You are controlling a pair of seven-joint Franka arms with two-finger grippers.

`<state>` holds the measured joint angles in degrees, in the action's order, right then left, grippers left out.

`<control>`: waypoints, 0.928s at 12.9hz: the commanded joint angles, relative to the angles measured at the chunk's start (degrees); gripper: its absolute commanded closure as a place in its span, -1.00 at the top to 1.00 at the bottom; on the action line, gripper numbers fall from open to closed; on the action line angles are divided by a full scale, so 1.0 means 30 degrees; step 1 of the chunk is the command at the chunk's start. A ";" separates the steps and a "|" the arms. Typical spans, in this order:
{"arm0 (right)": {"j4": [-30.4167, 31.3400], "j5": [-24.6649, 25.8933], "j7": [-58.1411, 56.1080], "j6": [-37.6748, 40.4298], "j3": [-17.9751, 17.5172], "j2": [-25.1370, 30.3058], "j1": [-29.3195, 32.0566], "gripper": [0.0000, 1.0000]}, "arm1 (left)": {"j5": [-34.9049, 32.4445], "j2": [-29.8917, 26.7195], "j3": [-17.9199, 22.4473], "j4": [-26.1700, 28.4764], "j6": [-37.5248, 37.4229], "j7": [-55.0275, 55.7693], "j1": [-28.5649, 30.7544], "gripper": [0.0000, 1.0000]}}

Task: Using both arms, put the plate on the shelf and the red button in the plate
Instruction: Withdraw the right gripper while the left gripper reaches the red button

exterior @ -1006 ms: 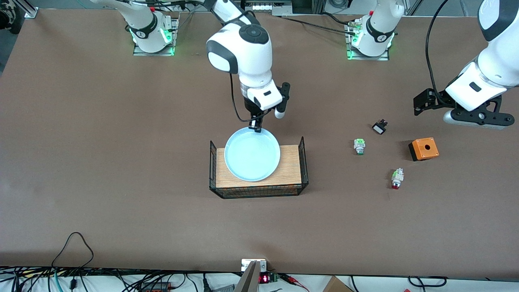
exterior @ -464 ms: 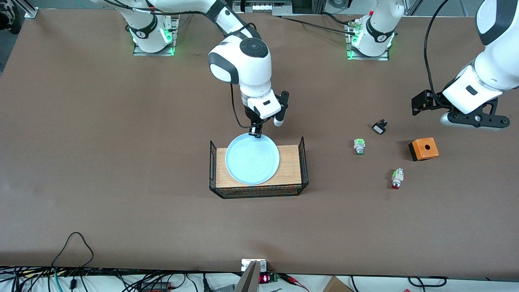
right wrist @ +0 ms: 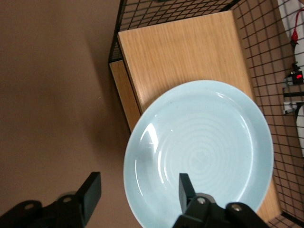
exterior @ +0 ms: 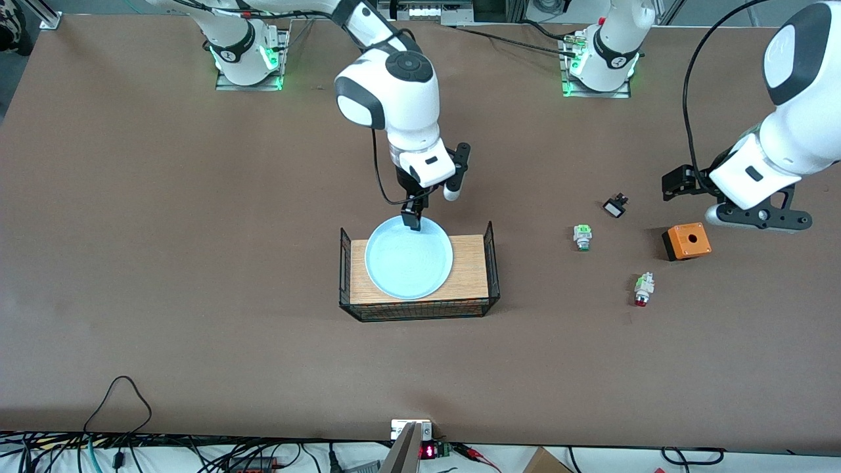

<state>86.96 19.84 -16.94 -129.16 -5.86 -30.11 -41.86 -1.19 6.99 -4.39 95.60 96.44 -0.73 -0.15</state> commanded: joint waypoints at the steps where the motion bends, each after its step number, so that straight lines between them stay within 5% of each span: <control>1: 0.0104 -0.1713 0.0666 0.2292 -0.0041 0.1741 0.0532 1.00 | 0.0132 0.1444 0.0057 -0.0722 0.0048 -0.0224 0.0080 1.00; 7: 0.0104 -0.4268 0.0784 0.5723 -0.0011 0.4760 0.4103 1.00 | -0.3613 0.6039 0.0145 -0.0460 0.4201 -0.3034 0.0373 1.00; 12: 0.0104 -0.6430 0.0959 0.7218 -0.0011 0.5904 0.7996 1.00 | -0.3677 0.8507 0.0086 0.1527 1.0644 -0.3737 0.1484 1.00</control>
<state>86.47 4.00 -14.66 -109.20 -5.03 -13.84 -22.69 -11.19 31.98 -3.83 97.65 123.10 -9.80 3.11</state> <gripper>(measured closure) 0.000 0.000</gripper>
